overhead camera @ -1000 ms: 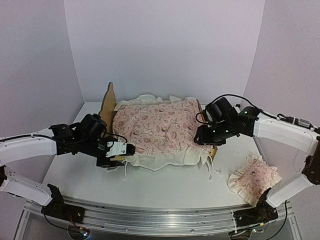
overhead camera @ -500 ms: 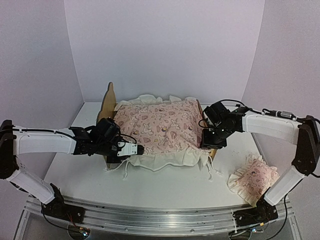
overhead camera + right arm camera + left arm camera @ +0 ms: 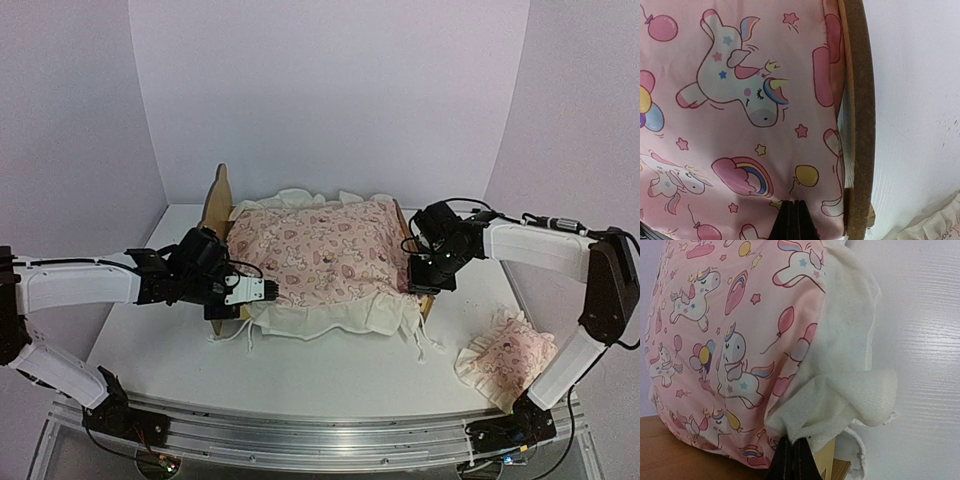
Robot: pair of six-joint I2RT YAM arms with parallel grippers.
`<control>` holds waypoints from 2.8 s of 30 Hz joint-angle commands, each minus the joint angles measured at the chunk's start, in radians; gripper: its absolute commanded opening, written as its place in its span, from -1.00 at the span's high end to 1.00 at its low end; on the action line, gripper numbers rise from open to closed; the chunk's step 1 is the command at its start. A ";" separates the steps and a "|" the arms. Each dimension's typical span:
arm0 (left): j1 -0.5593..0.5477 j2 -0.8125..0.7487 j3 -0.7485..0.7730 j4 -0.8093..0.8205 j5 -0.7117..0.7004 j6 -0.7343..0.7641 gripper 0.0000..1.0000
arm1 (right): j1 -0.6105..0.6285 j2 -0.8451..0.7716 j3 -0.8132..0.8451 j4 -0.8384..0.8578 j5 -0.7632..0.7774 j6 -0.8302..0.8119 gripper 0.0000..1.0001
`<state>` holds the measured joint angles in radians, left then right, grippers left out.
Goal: Set up the pet bed
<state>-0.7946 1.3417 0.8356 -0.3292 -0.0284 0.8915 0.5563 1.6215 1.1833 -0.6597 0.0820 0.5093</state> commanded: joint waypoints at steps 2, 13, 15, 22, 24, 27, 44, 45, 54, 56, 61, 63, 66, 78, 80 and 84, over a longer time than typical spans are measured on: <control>0.032 -0.117 0.011 -0.135 0.003 -0.006 1.00 | -0.019 0.022 0.057 -0.074 -0.015 -0.062 1.00; 0.089 -0.180 -0.049 -0.238 -0.043 0.118 1.00 | -0.019 0.064 0.137 -0.089 -0.194 -0.097 1.00; 0.089 -0.180 -0.056 -0.241 -0.044 0.150 1.00 | -0.019 0.058 0.148 -0.088 -0.206 -0.092 1.00; 0.089 -0.141 -0.066 -0.184 -0.038 0.167 1.00 | -0.018 0.058 0.155 -0.088 -0.245 -0.088 0.60; 0.090 -0.139 -0.081 -0.175 -0.050 0.182 1.00 | -0.018 0.052 0.163 -0.089 -0.253 -0.088 0.50; 0.090 -0.175 -0.113 -0.149 -0.044 0.208 1.00 | -0.018 0.033 0.181 -0.088 -0.255 -0.093 0.38; 0.089 -0.316 -0.148 -0.157 -0.003 0.156 -0.05 | -0.017 0.003 0.239 -0.087 -0.282 -0.090 0.14; 0.089 -0.324 -0.128 -0.190 0.026 0.118 -0.09 | -0.017 0.003 0.240 -0.087 -0.281 -0.085 0.14; 0.078 -0.311 -0.196 -0.302 0.161 -0.008 0.28 | 0.050 -0.016 0.242 -0.042 -0.207 -0.062 0.16; 0.073 -0.317 -0.261 -0.210 0.126 0.058 0.28 | 0.064 -0.016 0.241 -0.029 -0.190 -0.057 0.16; 0.072 -0.261 -0.305 -0.083 0.089 -0.032 0.28 | 0.105 -0.017 0.235 0.000 -0.153 -0.038 0.17; 0.072 -0.246 -0.338 -0.035 0.081 -0.082 0.24 | 0.120 -0.018 0.231 0.006 -0.134 -0.032 0.17; 0.073 -0.235 -0.415 0.108 0.040 -0.102 0.10 | 0.134 -0.018 0.221 0.023 -0.113 -0.016 0.17; 0.072 -0.058 -0.338 0.185 0.005 -0.292 0.14 | 0.174 0.015 0.252 0.032 -0.097 -0.011 0.18; 0.072 -0.052 -0.344 0.194 0.017 -0.301 0.14 | 0.175 0.014 0.252 0.033 -0.094 -0.014 0.18; 0.072 -0.024 -0.352 0.240 0.022 -0.312 0.21 | 0.176 0.016 0.250 0.032 -0.092 -0.015 0.18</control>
<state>-0.7215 1.2903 0.4599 -0.1621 -0.0190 0.6278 0.7257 1.6451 1.3985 -0.6427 -0.0254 0.4915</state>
